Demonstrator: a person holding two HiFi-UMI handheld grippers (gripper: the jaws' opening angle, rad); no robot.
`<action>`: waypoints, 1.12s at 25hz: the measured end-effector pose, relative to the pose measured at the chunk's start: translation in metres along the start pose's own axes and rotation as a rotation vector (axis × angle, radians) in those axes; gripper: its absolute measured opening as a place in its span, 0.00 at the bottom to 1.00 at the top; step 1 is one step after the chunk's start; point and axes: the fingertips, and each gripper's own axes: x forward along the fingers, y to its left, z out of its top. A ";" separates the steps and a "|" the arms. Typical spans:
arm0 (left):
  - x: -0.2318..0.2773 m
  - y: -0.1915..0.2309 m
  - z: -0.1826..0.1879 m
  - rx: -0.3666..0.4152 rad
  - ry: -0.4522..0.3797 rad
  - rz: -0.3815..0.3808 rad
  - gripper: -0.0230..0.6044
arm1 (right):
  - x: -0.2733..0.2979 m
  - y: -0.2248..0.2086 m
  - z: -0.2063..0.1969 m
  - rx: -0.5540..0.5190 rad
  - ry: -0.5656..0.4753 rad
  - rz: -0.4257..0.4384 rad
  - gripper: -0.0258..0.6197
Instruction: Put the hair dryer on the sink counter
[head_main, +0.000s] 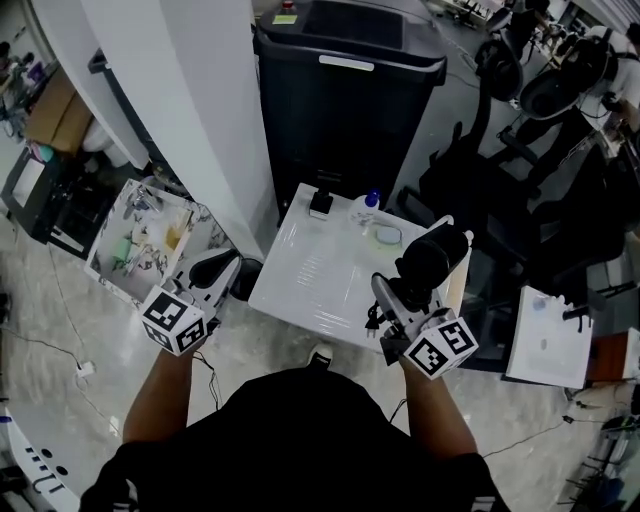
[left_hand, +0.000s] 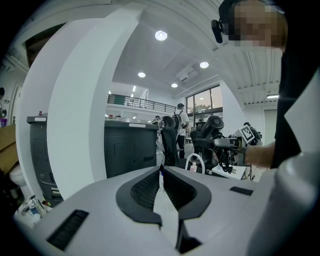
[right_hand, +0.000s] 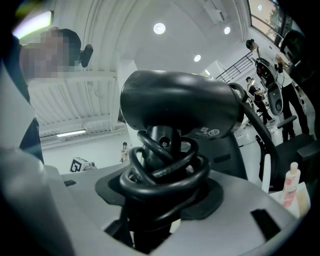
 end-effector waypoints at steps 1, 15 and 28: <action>0.003 0.001 0.000 -0.001 0.003 0.003 0.11 | 0.004 -0.003 0.001 0.000 0.001 0.005 0.46; 0.040 0.012 0.011 -0.003 0.009 0.075 0.11 | 0.046 -0.042 0.011 0.017 0.028 0.091 0.46; 0.051 0.012 0.007 -0.012 0.029 0.115 0.10 | 0.066 -0.057 0.009 0.040 0.052 0.136 0.46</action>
